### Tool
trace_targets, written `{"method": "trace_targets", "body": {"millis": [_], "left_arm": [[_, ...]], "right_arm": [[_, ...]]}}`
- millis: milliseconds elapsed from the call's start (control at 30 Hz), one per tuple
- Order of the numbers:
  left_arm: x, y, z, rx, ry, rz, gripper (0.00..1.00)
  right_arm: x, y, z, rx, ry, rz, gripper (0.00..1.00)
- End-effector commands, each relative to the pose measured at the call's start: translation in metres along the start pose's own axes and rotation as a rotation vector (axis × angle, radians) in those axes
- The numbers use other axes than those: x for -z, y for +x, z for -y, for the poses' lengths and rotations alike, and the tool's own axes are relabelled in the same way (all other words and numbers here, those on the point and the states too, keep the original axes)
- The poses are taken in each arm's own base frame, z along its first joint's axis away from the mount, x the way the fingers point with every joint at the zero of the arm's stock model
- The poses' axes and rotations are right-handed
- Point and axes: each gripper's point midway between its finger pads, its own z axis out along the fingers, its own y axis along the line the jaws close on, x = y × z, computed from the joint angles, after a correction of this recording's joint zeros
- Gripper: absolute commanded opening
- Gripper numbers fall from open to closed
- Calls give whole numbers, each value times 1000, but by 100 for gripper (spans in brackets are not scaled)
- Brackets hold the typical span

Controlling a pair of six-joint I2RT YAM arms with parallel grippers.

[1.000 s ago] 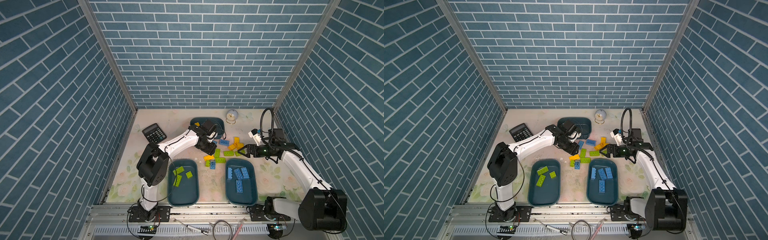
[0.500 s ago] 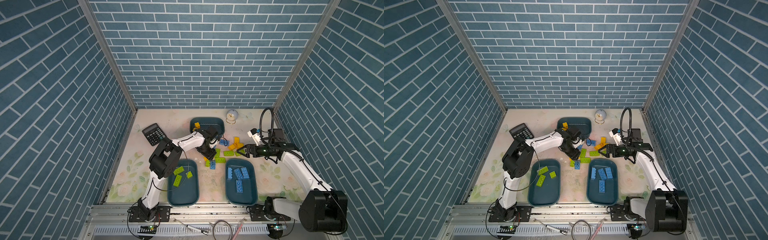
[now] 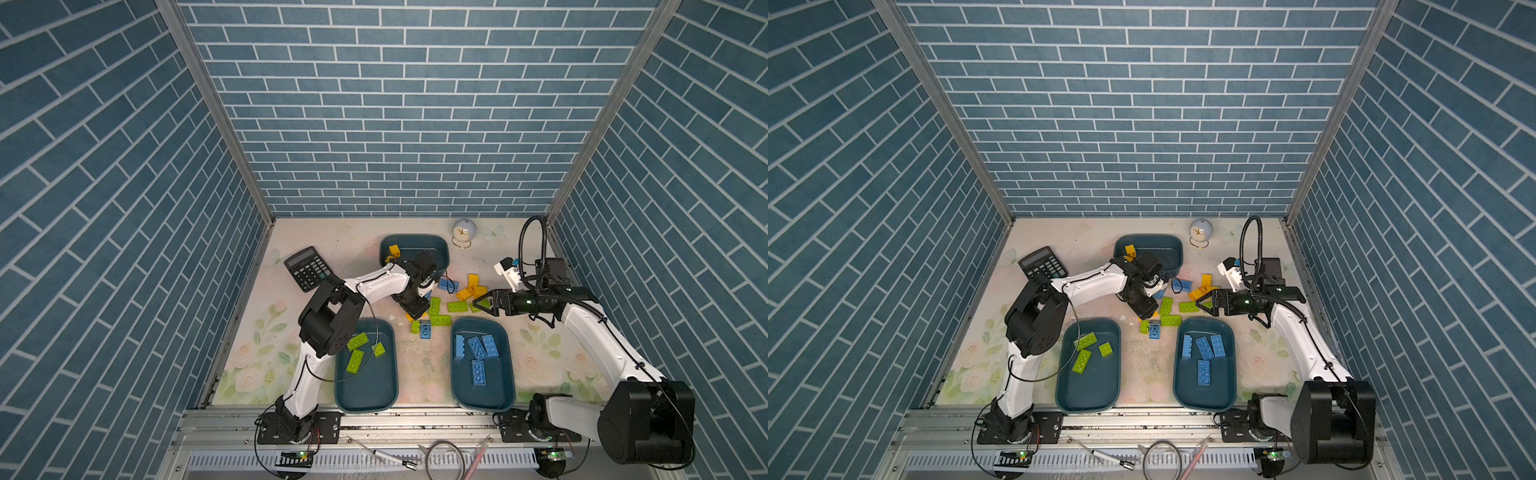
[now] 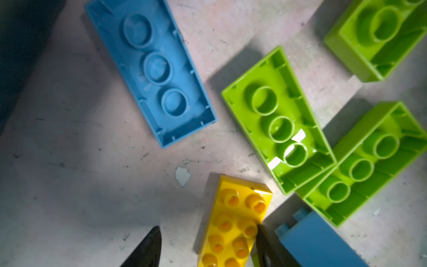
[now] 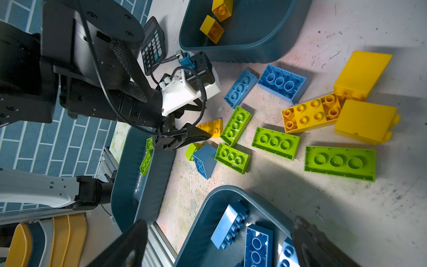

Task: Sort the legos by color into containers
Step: 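Move the left gripper back over the yellow 2x4 brick in the pile, then grasp the yellow 2x4 brick with the left gripper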

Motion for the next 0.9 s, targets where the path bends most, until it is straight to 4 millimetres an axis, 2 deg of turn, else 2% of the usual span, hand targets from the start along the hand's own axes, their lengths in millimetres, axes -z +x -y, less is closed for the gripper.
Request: {"method": "trace_targets", "body": {"millis": [0, 233, 367, 433, 600, 867], "left_arm": [[0, 7, -18, -20, -81, -29, 66], [15, 0, -30, -5, -109, -3, 66], [29, -6, -15, 31, -21, 43, 68], [29, -7, -6, 49, 30, 57, 68], [17, 3, 6, 55, 86, 21, 69], [-5, 16, -1, 24, 40, -38, 69]], "right_arm": [[3, 1, -6, 35, -6, -10, 98], [4, 1, -5, 33, 1, -17, 97], [5, 1, -6, 32, 0, -19, 98], [5, 0, -7, 33, -2, -17, 97], [4, 0, -6, 31, -6, -21, 97], [3, -1, -6, 33, -11, -24, 97]]}}
